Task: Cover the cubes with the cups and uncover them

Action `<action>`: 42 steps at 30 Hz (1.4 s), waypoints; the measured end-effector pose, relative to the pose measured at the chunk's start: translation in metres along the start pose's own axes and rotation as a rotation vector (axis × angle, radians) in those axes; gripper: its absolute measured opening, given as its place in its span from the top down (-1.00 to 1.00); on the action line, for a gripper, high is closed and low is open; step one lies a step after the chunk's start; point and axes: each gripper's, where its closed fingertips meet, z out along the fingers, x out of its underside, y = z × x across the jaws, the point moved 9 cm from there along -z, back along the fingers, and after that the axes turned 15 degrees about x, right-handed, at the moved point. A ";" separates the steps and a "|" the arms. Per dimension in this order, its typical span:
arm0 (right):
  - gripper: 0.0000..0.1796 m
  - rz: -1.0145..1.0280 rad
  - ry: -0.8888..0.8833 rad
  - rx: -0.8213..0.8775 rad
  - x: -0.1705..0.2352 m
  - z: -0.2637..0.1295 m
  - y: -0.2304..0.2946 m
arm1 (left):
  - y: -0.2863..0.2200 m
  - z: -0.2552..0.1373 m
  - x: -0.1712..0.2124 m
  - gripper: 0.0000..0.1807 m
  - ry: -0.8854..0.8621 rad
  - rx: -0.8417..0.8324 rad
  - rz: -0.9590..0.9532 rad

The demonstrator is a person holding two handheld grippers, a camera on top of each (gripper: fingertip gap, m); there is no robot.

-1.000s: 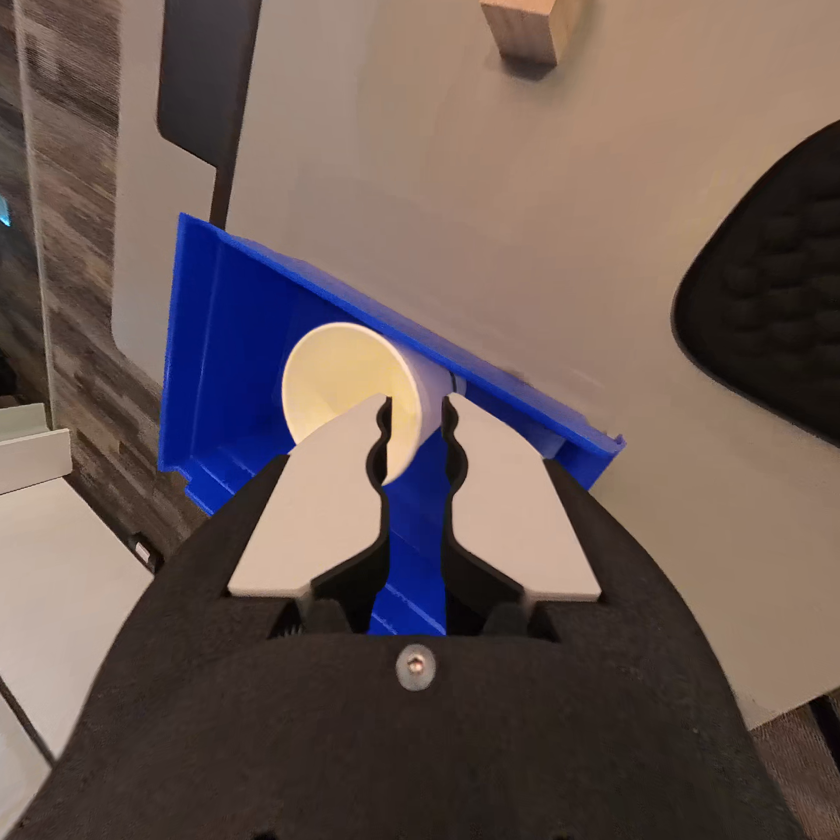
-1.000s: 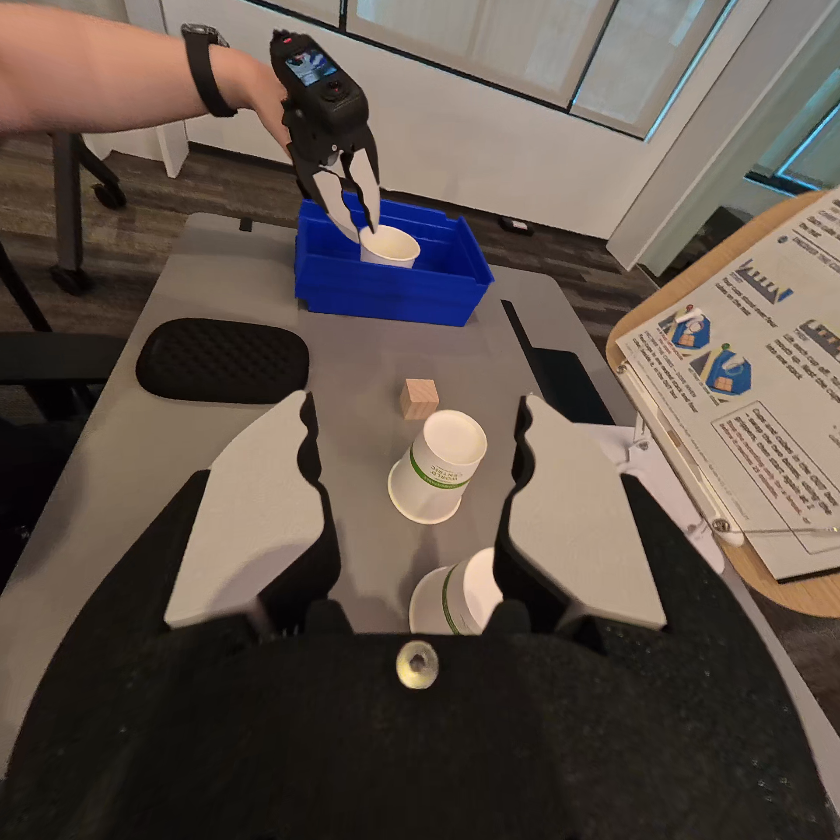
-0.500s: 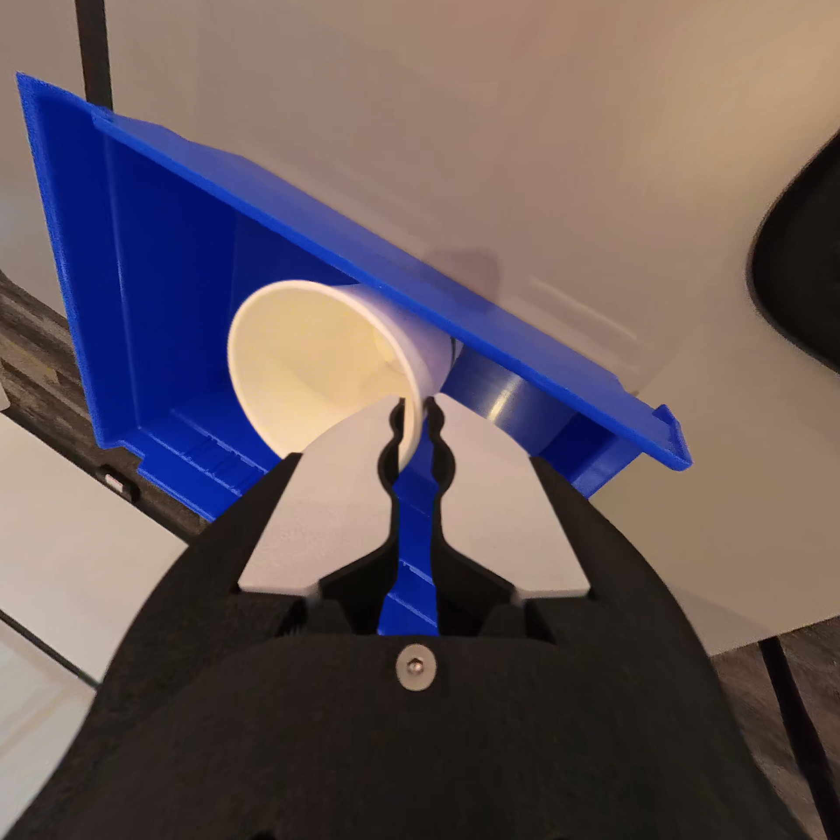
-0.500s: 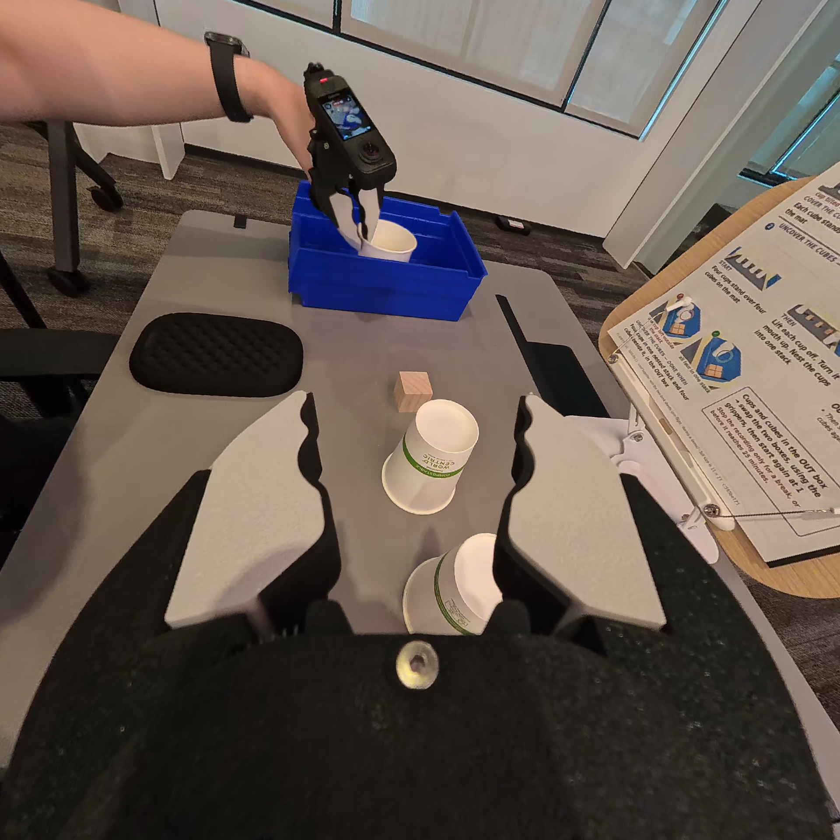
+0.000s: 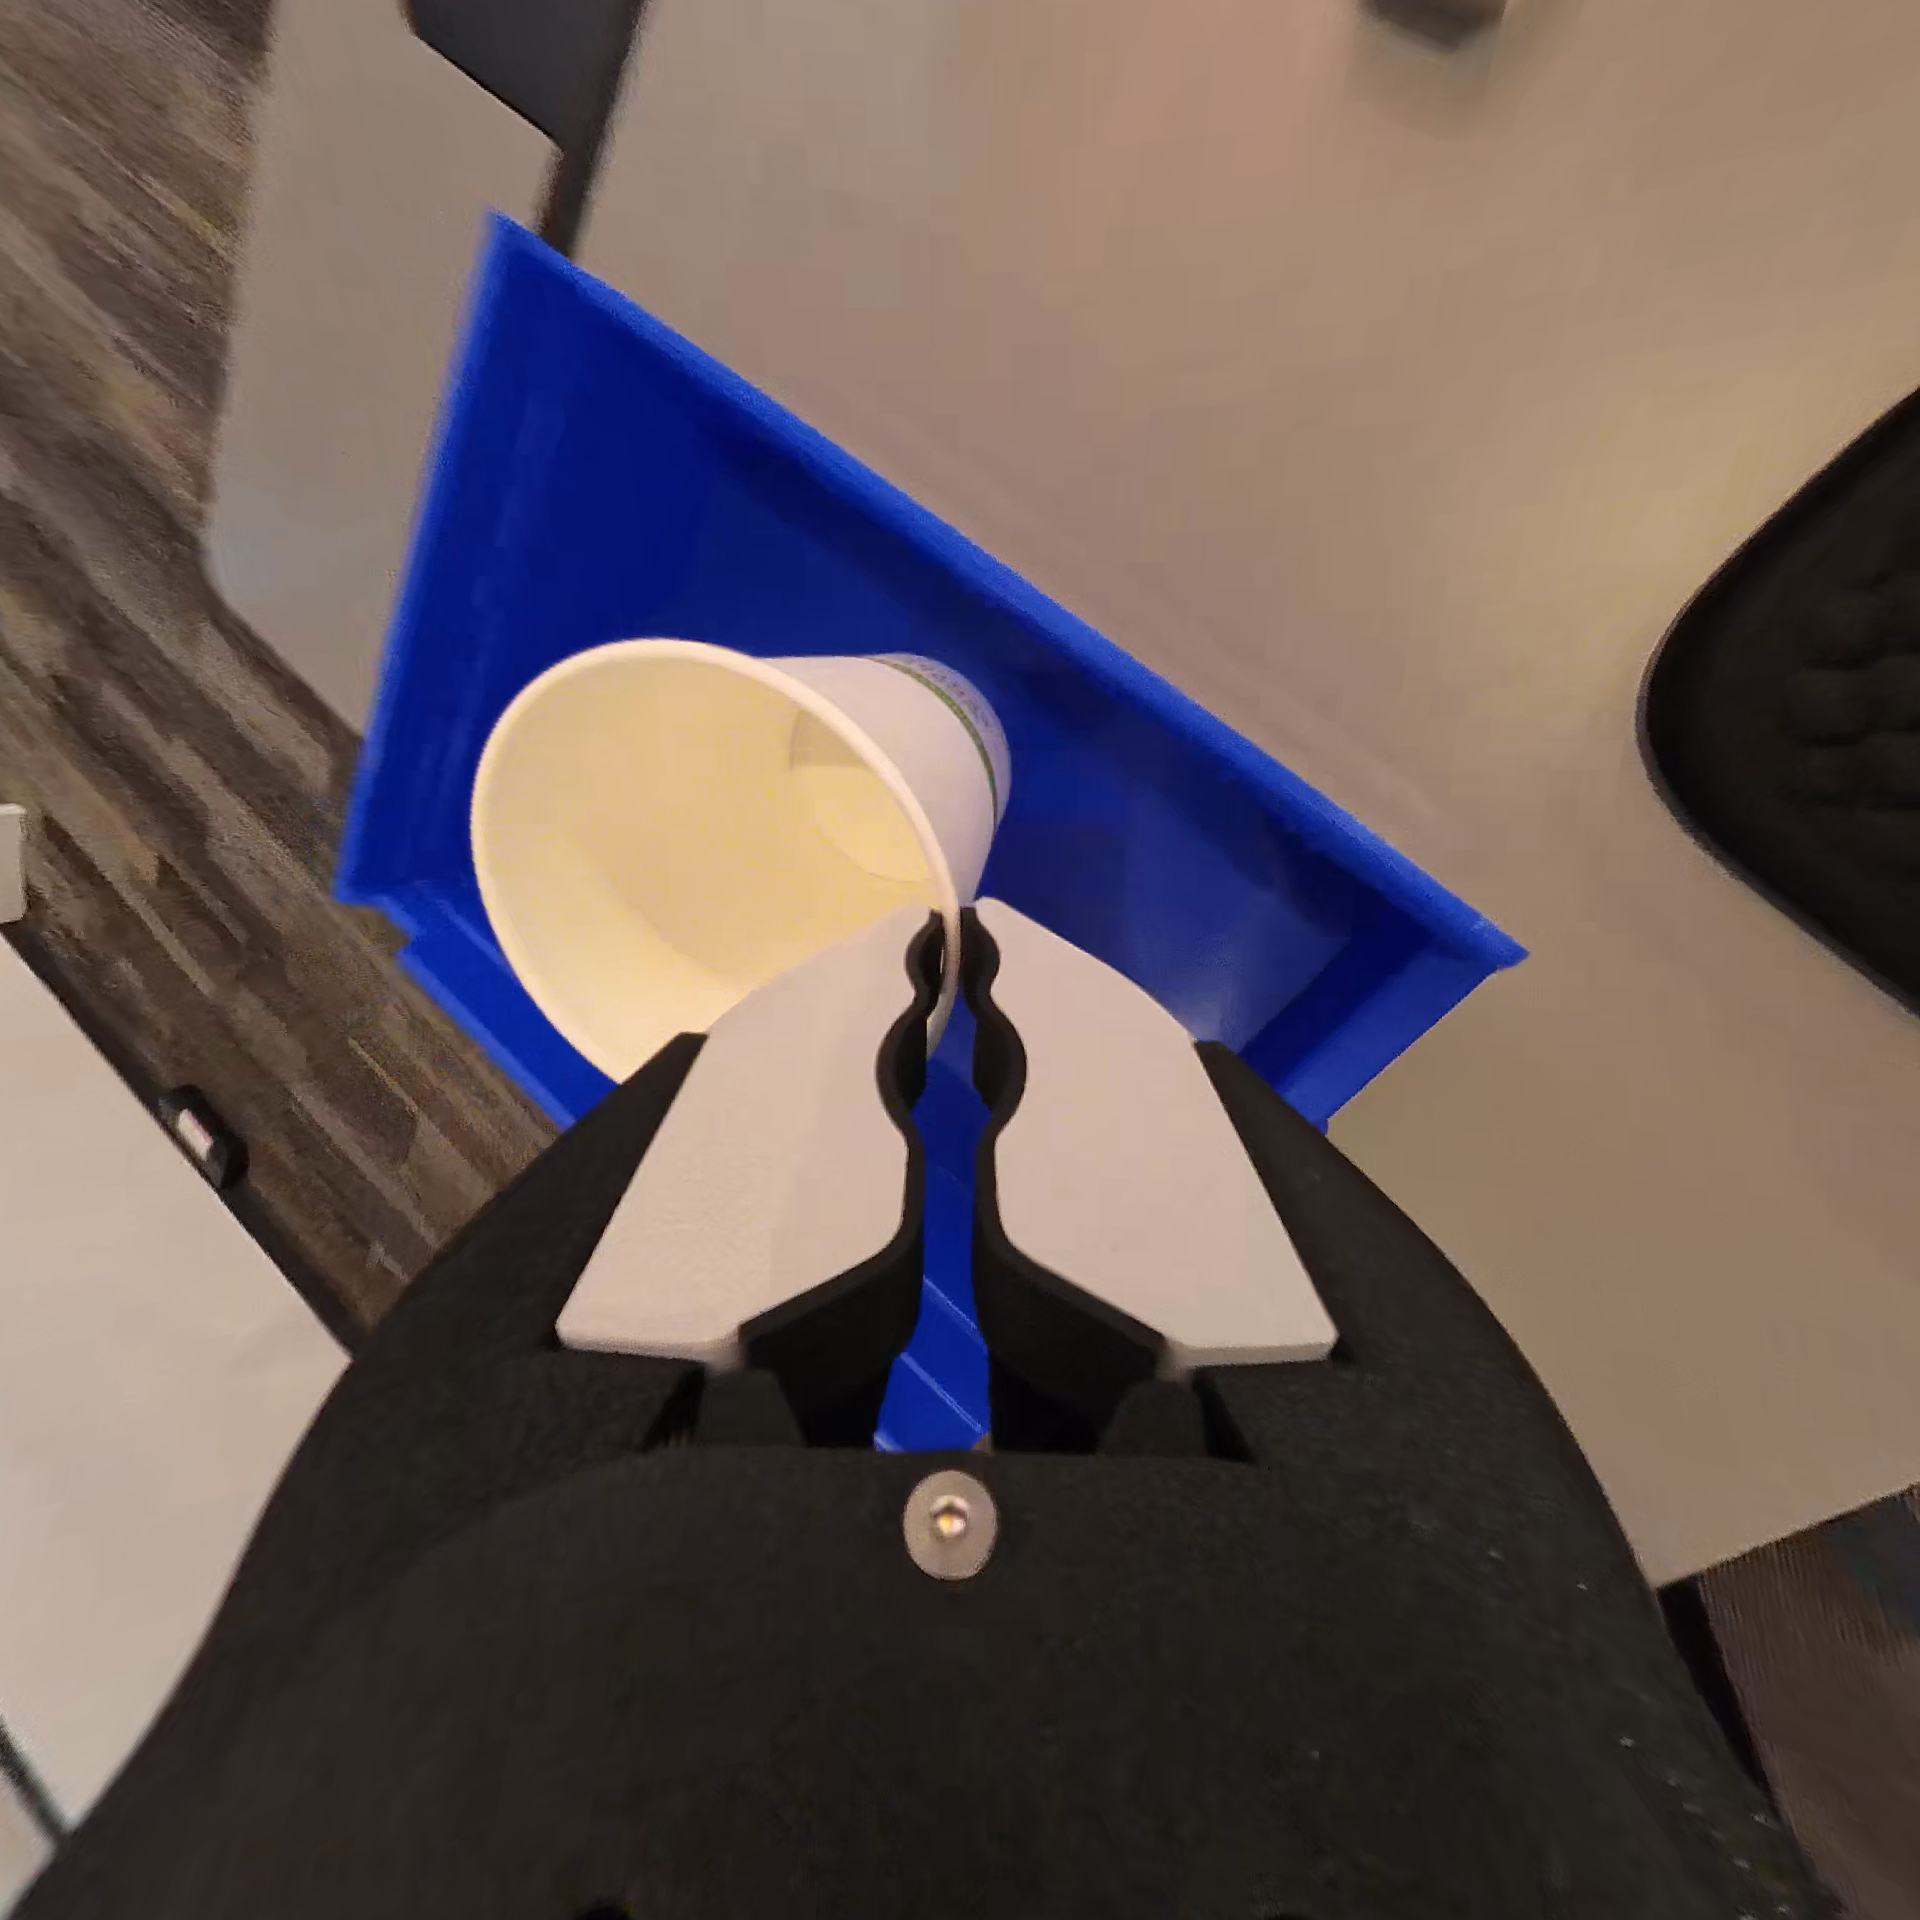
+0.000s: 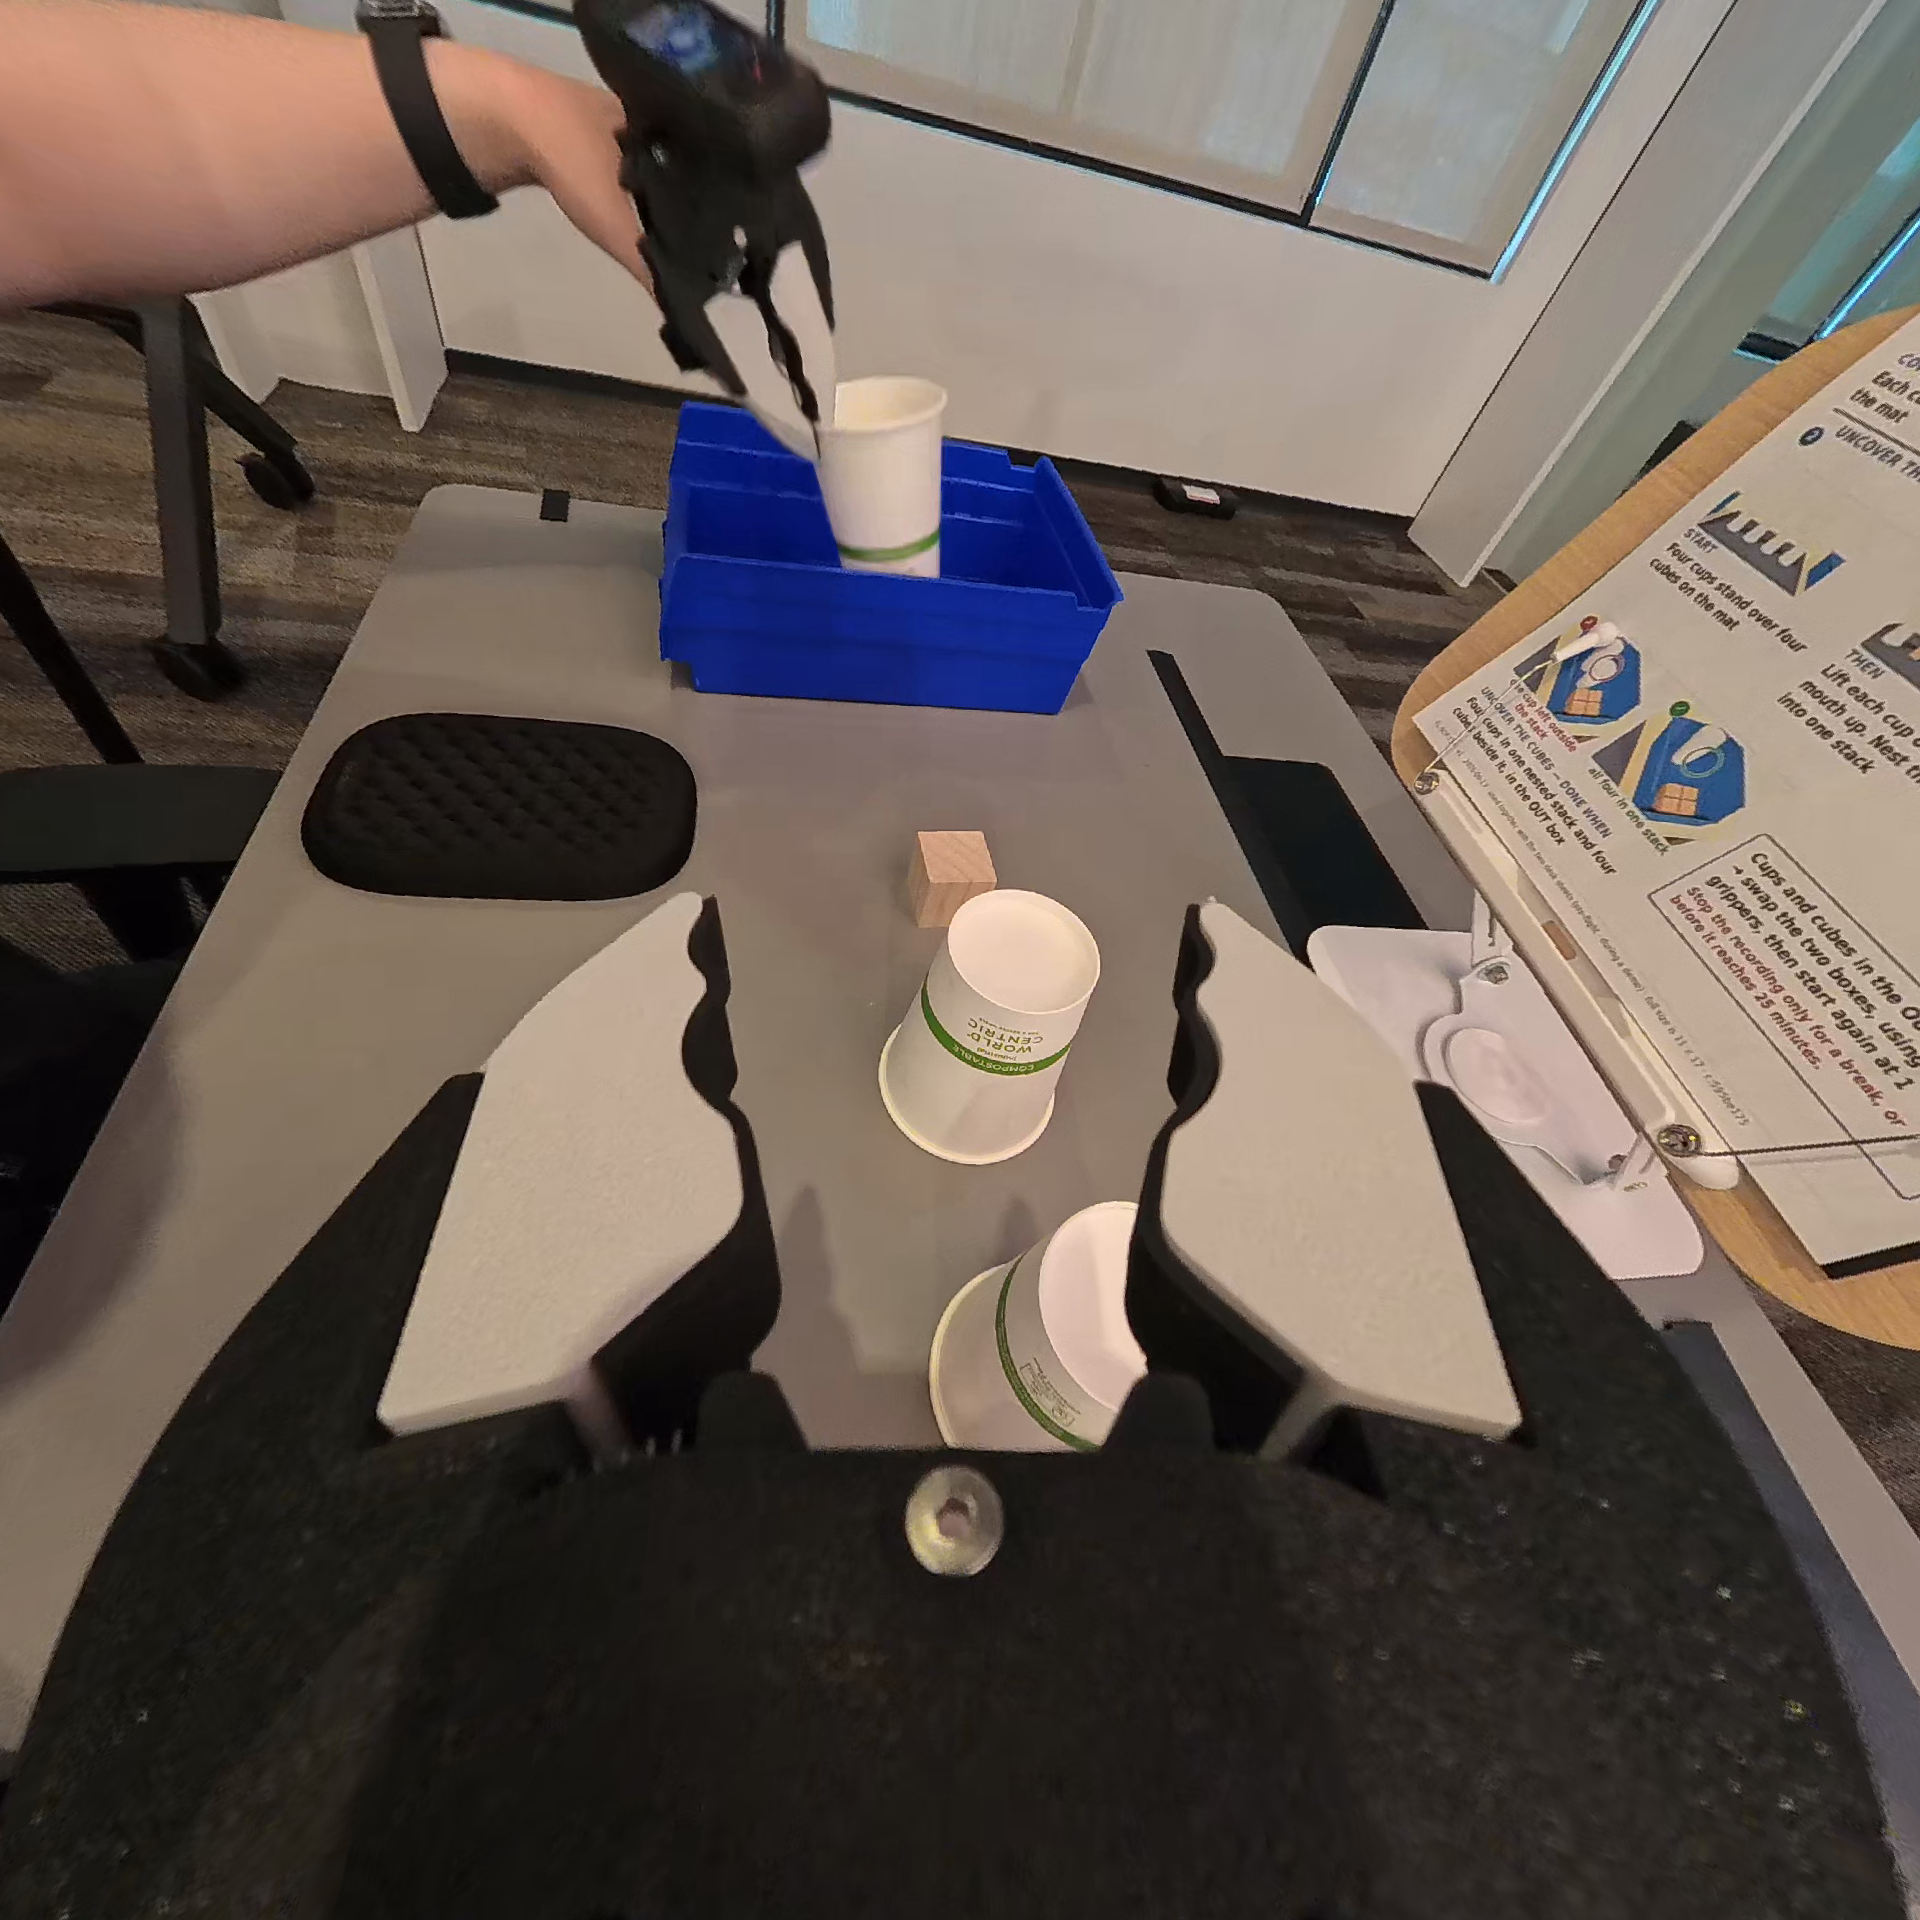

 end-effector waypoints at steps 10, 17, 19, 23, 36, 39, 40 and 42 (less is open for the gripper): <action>0.15 -0.034 -0.177 -0.056 -0.023 0.023 0.019 | -0.050 -0.105 -0.049 0.97 -0.881 0.042 -0.010; 0.01 -0.051 -0.406 -0.026 -0.046 0.057 0.046 | -0.109 -0.096 -0.087 0.98 -1.307 0.315 0.116; -0.01 -0.029 -0.449 -0.047 -0.049 0.062 0.052 | -0.122 -0.091 -0.096 0.98 -1.356 0.404 0.152; -0.03 -0.079 -0.447 -0.057 -0.051 0.068 0.064 | -0.138 -0.075 -0.113 0.98 -1.370 0.504 0.153; 0.03 -0.160 -0.455 -0.074 -0.052 0.076 0.080 | -0.156 -0.053 -0.130 0.98 -1.352 0.602 0.187; 0.07 -0.179 -0.462 -0.078 -0.052 0.076 0.083 | -0.158 -0.053 -0.130 0.98 -1.370 0.604 0.193; 0.08 -0.184 -0.468 -0.075 -0.053 0.076 0.084 | -0.158 -0.053 -0.129 0.98 -1.374 0.608 0.192; 0.08 -0.187 -0.482 -0.074 -0.054 0.075 0.085 | -0.158 -0.052 -0.128 0.98 -1.379 0.613 0.188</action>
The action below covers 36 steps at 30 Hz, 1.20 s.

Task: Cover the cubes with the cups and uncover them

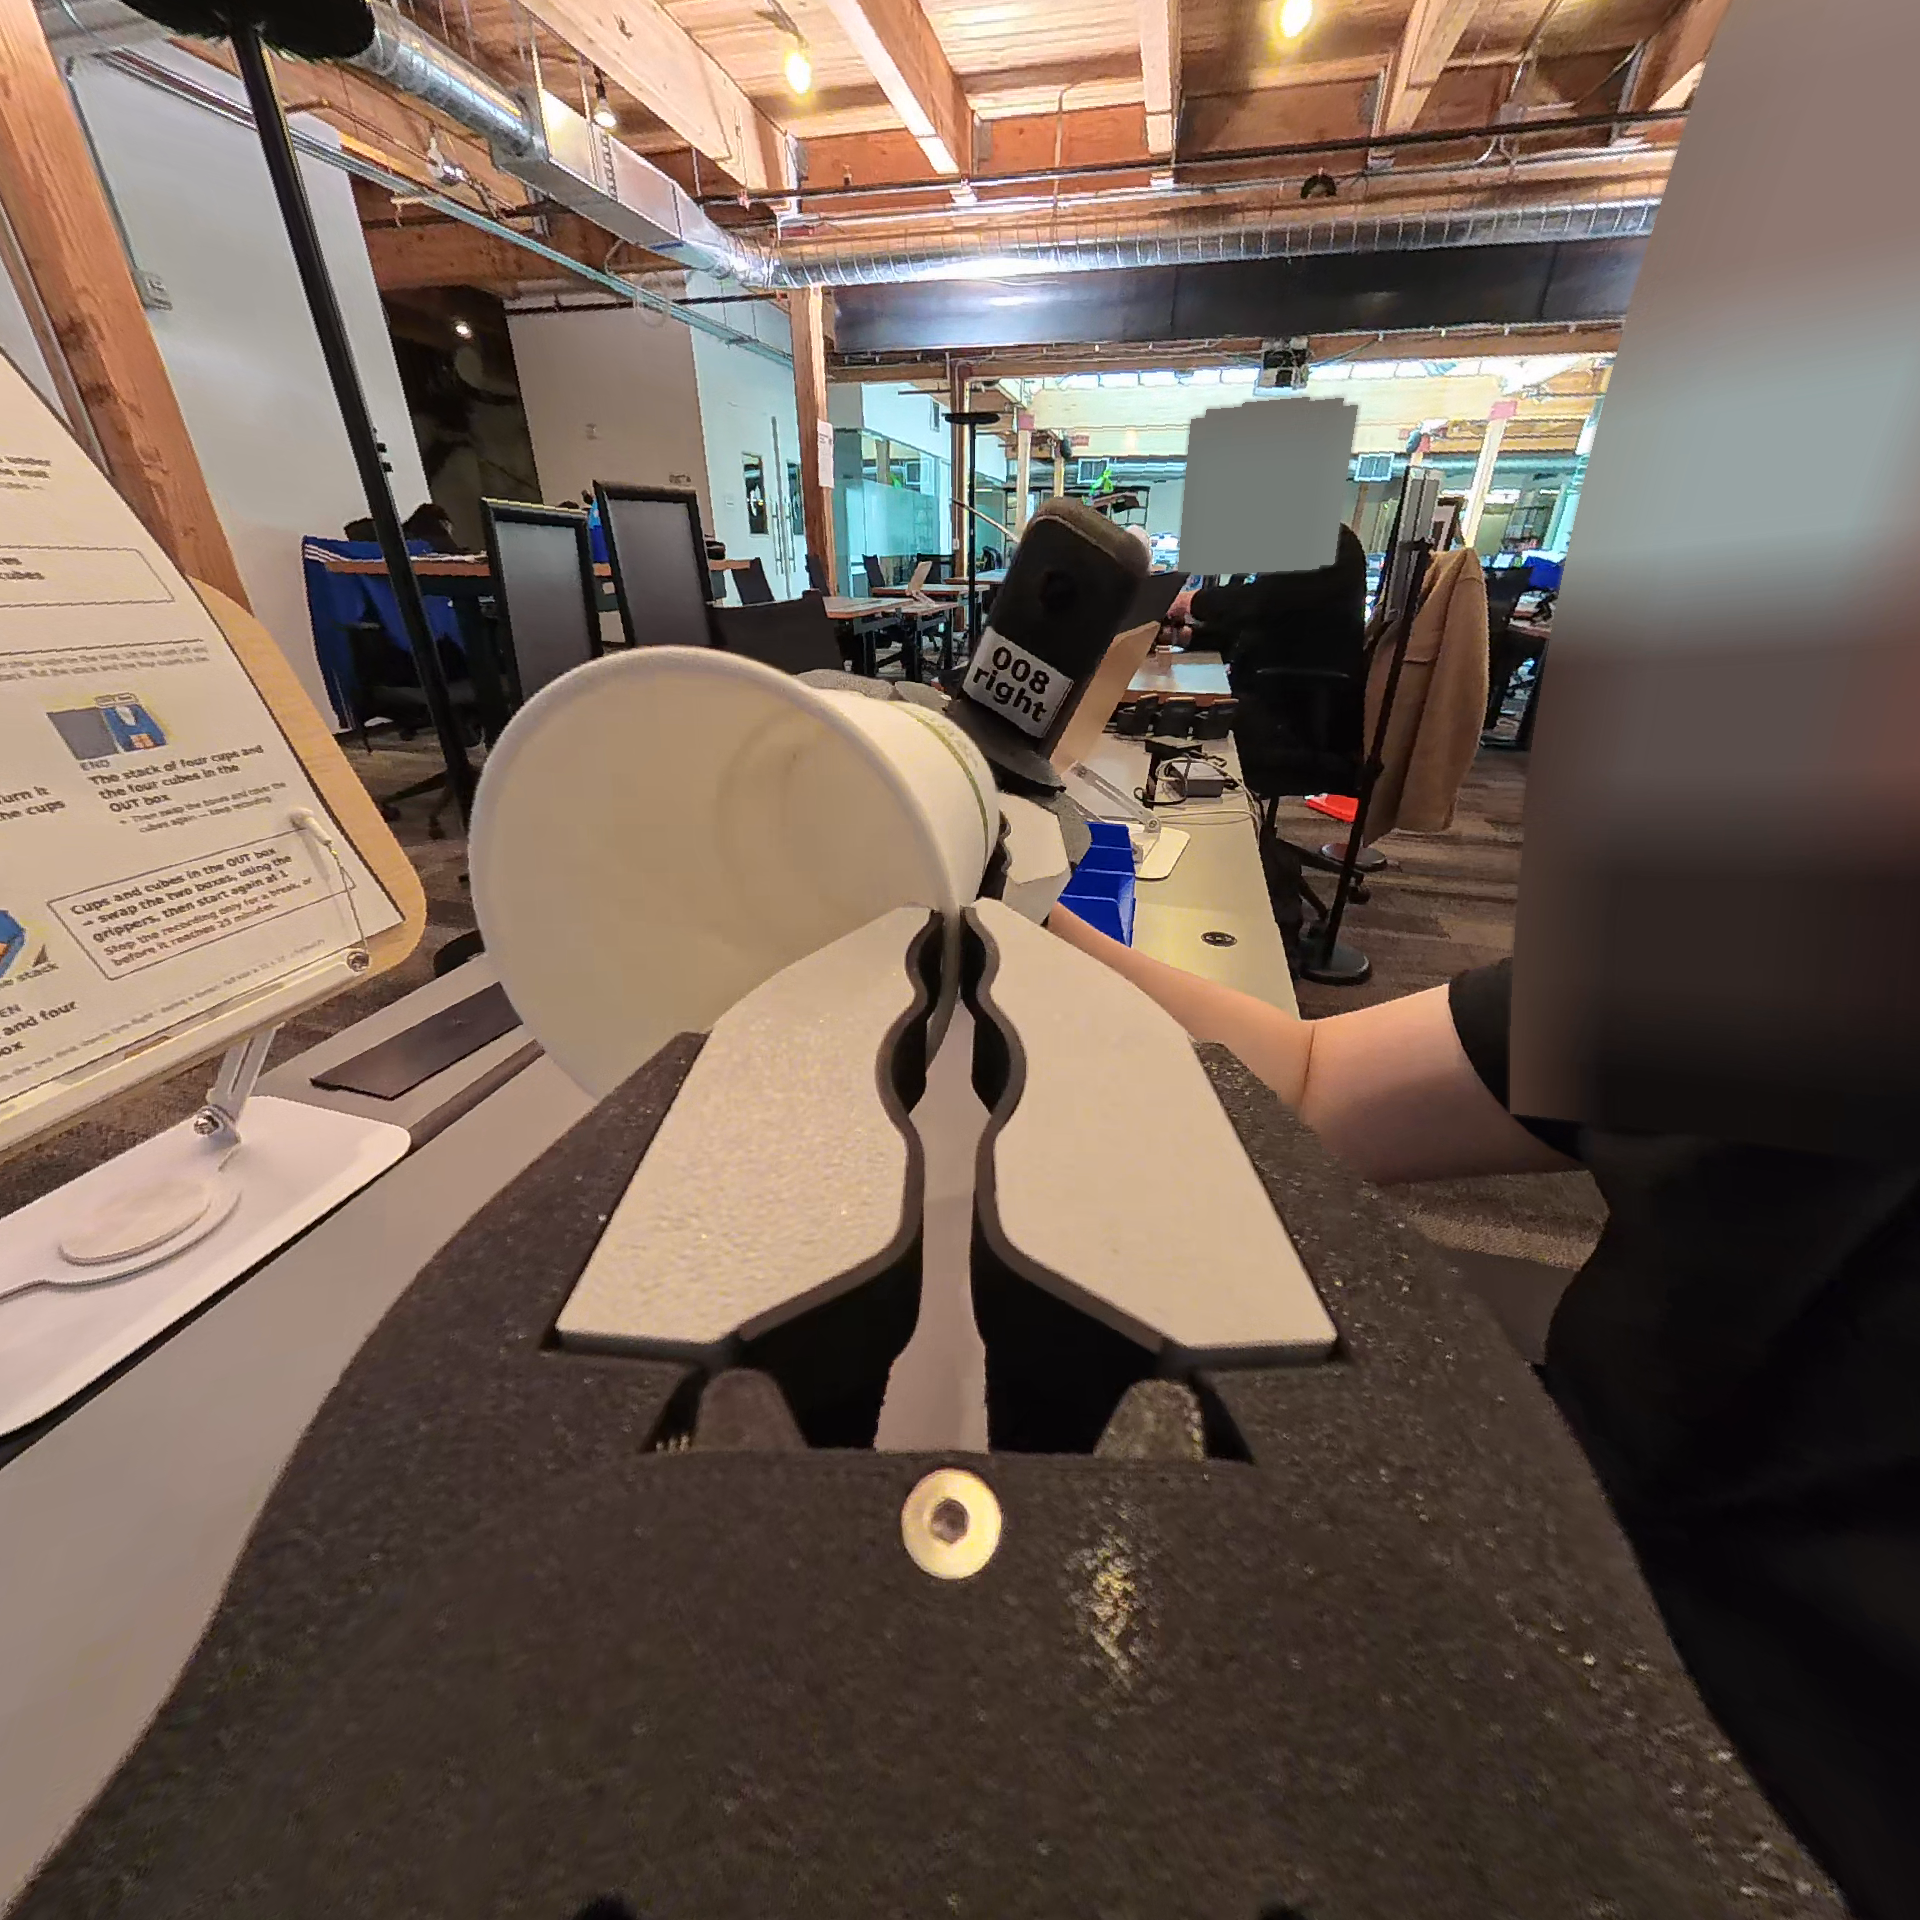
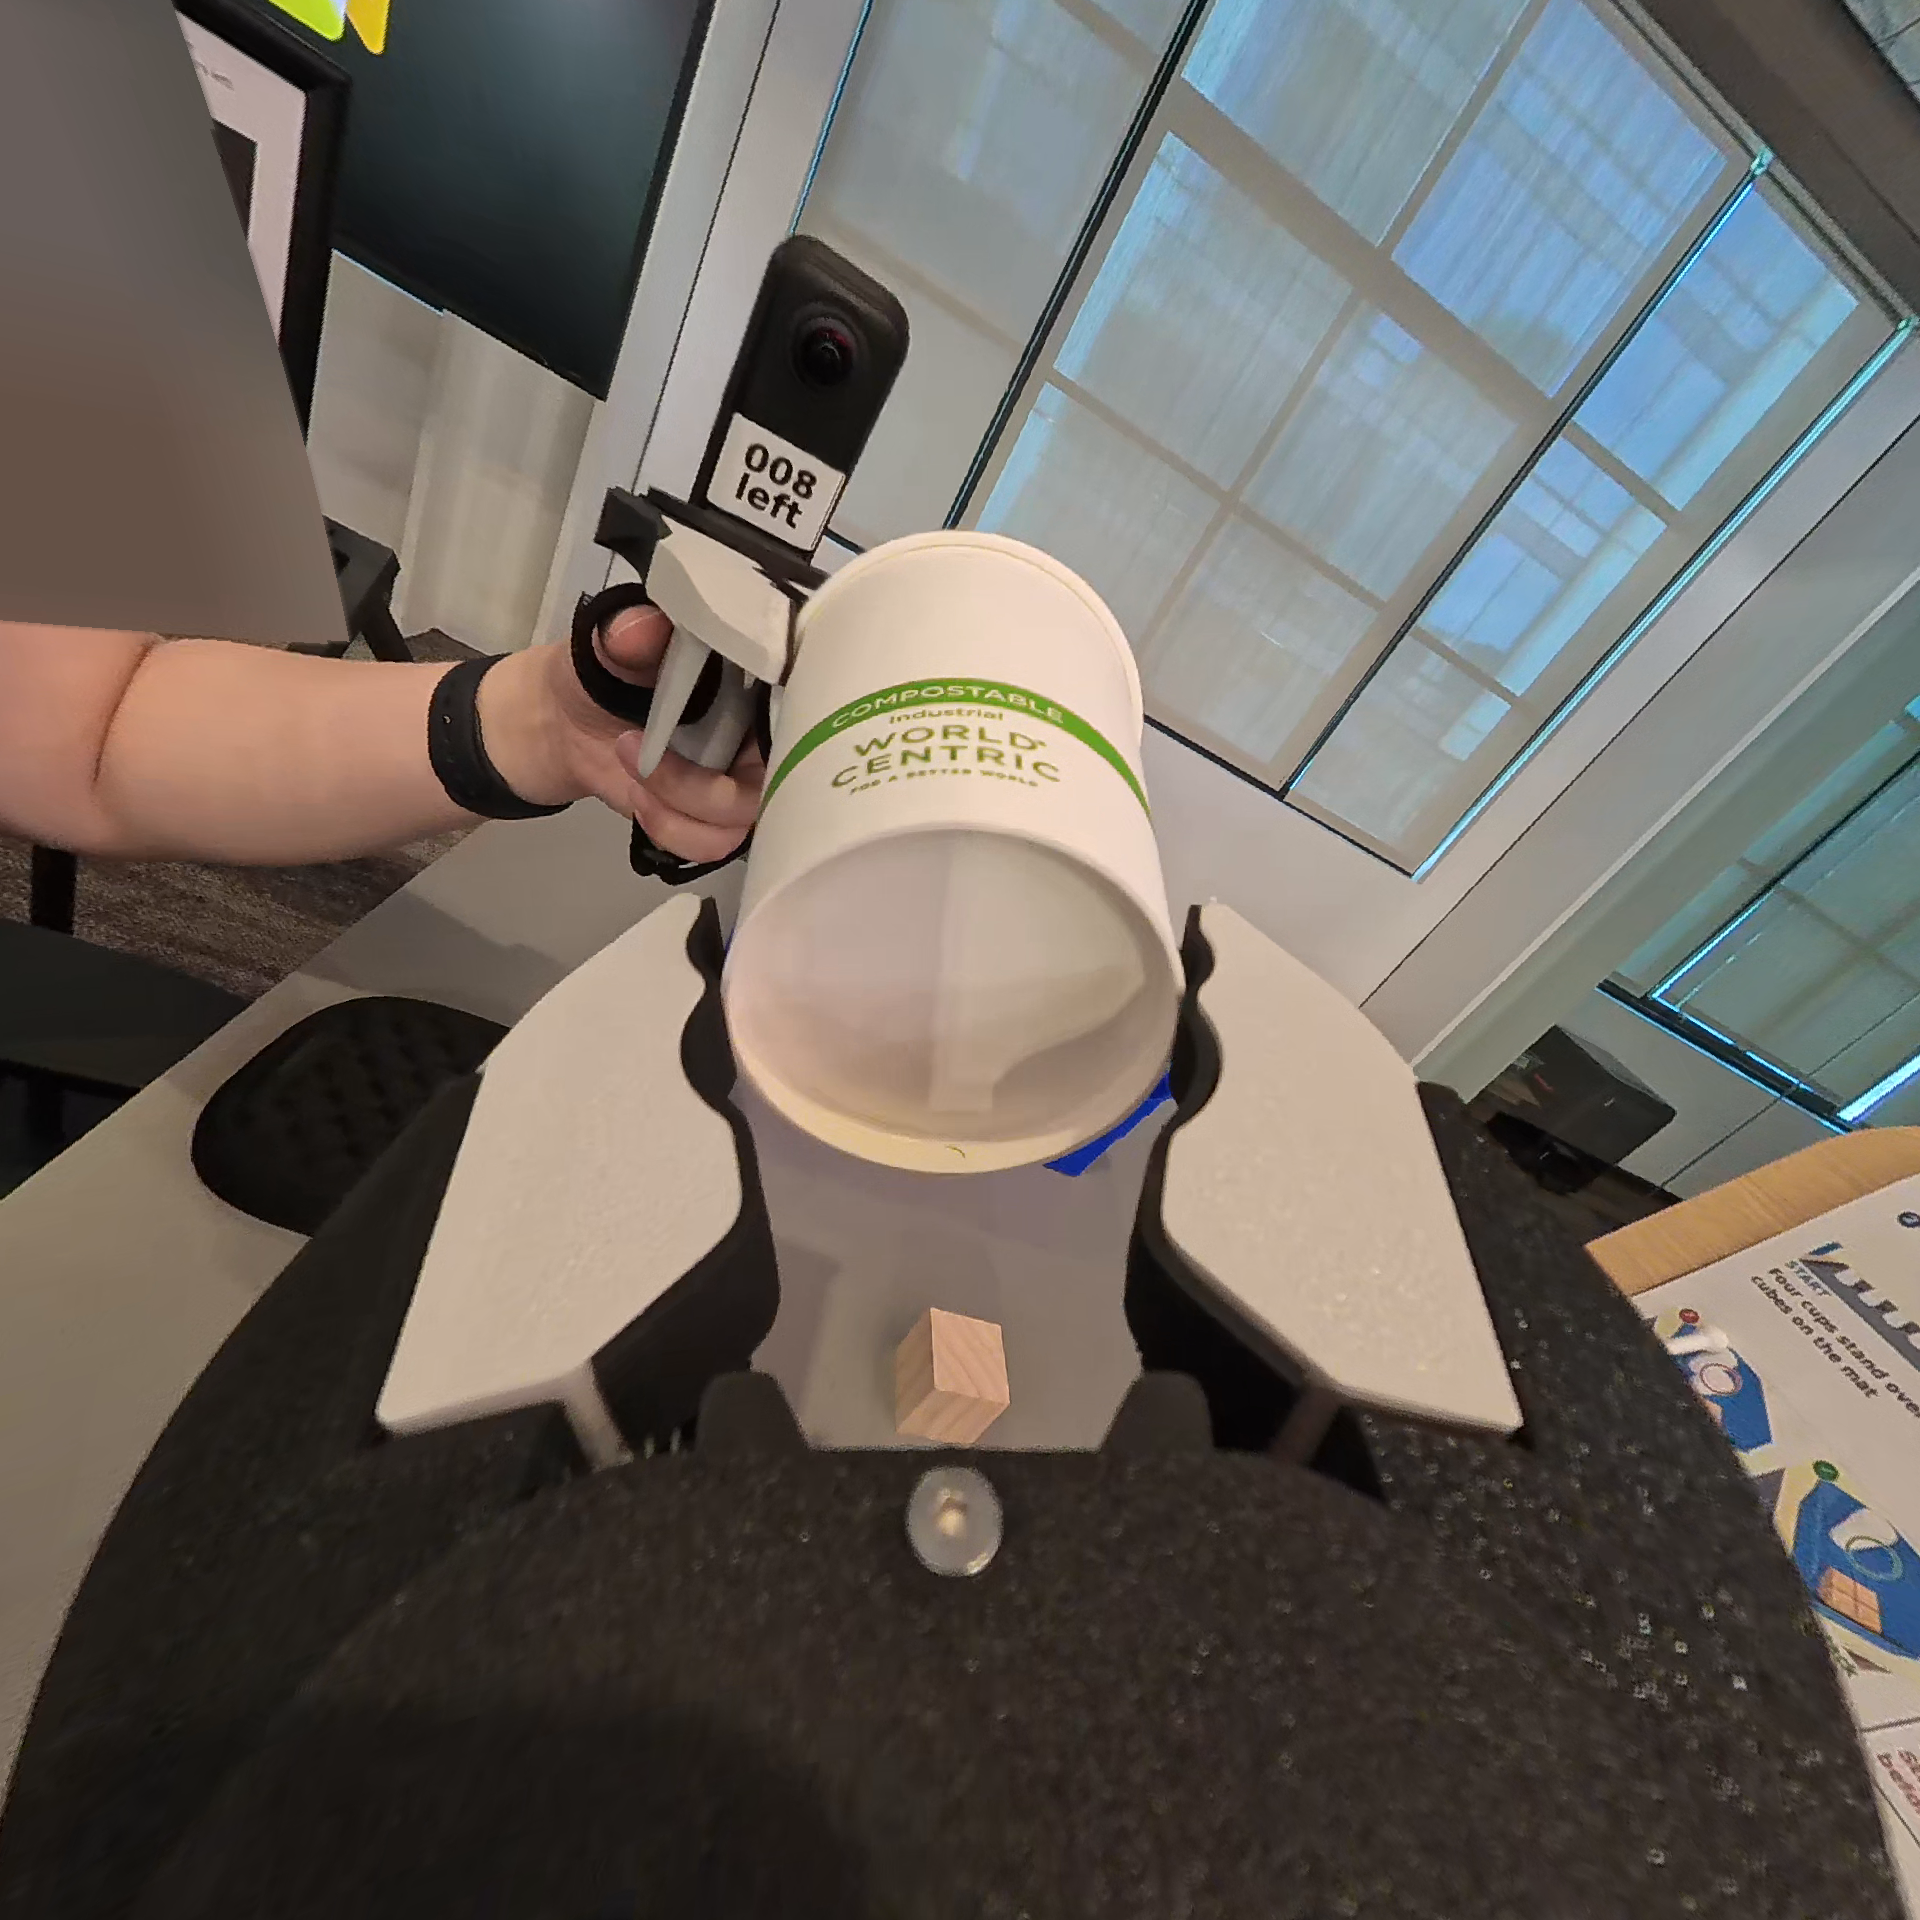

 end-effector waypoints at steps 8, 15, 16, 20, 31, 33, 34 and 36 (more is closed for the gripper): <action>0.09 -0.004 -0.021 0.004 -0.003 -0.001 0.001 | -0.002 0.000 0.001 0.98 -0.023 -0.003 0.003; 0.09 -0.012 -0.027 0.006 -0.004 -0.001 0.001 | -0.003 0.000 0.001 0.98 -0.030 -0.011 0.012; 0.09 -0.007 -0.025 0.002 -0.003 -0.001 0.001 | -0.003 0.000 0.001 0.98 -0.030 -0.011 0.014; 0.10 -0.006 -0.037 0.005 -0.003 -0.001 0.001 | -0.005 0.000 0.000 0.98 -0.025 -0.012 0.021; 0.14 -0.009 -0.028 -0.026 -0.004 -0.003 0.002 | -0.010 0.002 -0.002 0.98 -0.035 0.006 0.036; 0.14 -0.016 -0.028 -0.029 -0.005 -0.004 0.002 | -0.011 0.003 -0.001 0.98 -0.031 0.005 0.043; 0.14 -0.022 -0.027 -0.030 -0.006 -0.004 0.002 | -0.011 0.003 -0.001 0.98 -0.028 0.004 0.046; 0.14 -0.044 -0.033 -0.024 -0.007 -0.005 0.003 | -0.012 0.004 -0.001 0.98 -0.018 -0.005 0.060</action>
